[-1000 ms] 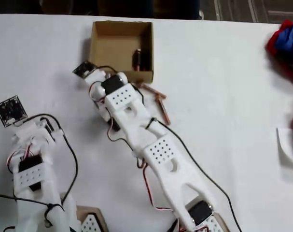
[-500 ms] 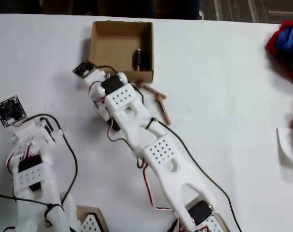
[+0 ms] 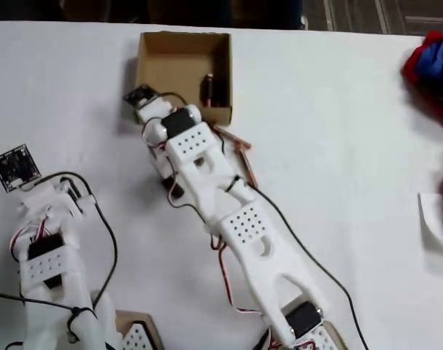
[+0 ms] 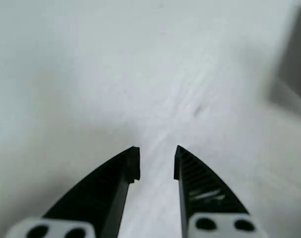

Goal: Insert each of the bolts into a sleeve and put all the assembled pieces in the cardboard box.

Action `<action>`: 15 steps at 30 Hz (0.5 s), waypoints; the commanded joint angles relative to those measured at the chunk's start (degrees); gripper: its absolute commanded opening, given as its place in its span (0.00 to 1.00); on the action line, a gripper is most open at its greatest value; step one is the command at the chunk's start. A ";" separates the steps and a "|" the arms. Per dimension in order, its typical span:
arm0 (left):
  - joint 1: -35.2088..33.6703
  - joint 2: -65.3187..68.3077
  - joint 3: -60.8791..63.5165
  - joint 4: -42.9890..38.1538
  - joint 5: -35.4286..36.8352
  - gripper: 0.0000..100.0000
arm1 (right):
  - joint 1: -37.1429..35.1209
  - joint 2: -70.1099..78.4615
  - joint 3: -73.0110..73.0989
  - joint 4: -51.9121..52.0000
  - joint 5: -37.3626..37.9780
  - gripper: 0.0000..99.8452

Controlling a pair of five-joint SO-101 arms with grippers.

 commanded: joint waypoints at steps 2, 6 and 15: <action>-0.35 -0.44 -1.45 -1.05 0.26 0.14 | 2.59 -12.79 0.53 1.45 -0.88 0.02; -0.18 -0.44 -1.45 -1.05 0.26 0.14 | 2.51 -24.75 18.02 1.54 -1.32 0.02; -0.09 -0.44 -1.54 -1.14 0.26 0.14 | 4.70 -57.10 73.58 -4.70 -5.01 0.02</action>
